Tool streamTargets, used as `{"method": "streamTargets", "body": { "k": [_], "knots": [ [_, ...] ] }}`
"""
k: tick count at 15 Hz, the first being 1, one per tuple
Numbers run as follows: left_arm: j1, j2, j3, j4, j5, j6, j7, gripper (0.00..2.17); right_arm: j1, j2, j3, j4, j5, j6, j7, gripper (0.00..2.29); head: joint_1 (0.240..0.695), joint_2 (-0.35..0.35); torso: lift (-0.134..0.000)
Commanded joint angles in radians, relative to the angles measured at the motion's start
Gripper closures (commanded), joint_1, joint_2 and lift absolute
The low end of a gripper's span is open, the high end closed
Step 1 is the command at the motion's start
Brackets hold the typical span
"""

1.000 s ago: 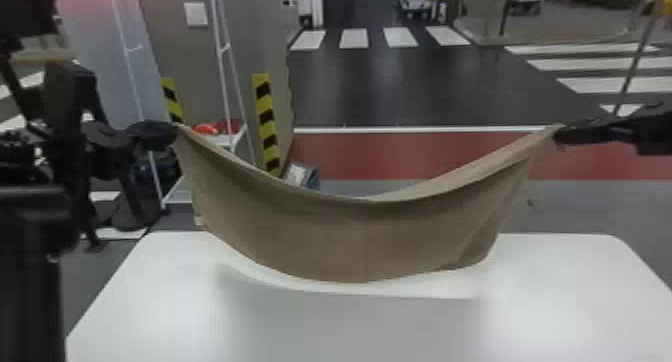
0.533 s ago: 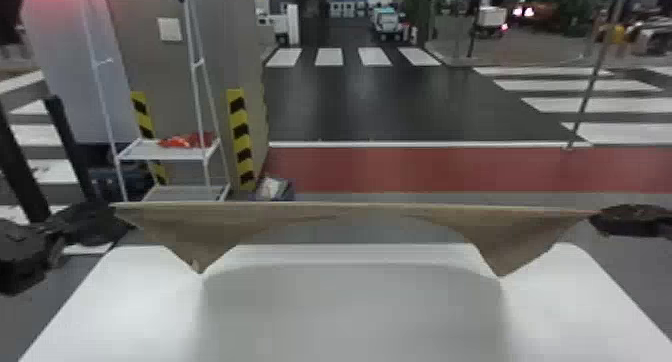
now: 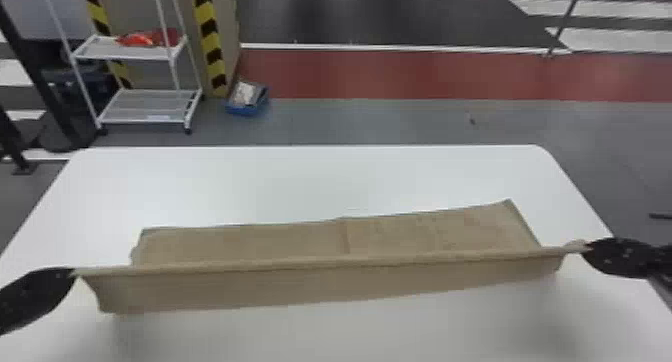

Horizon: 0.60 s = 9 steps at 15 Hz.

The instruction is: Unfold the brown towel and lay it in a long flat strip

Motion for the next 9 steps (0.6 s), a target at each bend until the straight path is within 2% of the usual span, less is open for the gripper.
{"method": "streamTargets", "body": {
  "k": [1,4,7,9],
  "knots": [
    [0.012,0.003,0.054,0.051,0.019,-0.061,-0.036,1.17,0.062,0.001,-0.022,-0.028,-0.001,-0.021,0.003,2.25,0.695,-0.065,-0.116],
    [0.014,0.013,0.06,0.049,0.018,-0.073,-0.082,1.17,0.057,0.0,-0.026,-0.028,0.001,-0.021,0.003,2.25,0.695,-0.058,-0.116],
    [-0.068,0.019,0.038,0.049,-0.059,-0.018,-0.111,1.17,-0.039,-0.005,0.023,-0.008,0.033,0.025,0.003,2.25,0.695,-0.058,-0.116],
    [-0.143,0.032,0.015,0.068,-0.13,0.071,-0.136,1.17,-0.122,-0.011,0.087,0.038,0.085,0.071,0.003,2.25,0.695,-0.05,-0.116]
  ]
}}
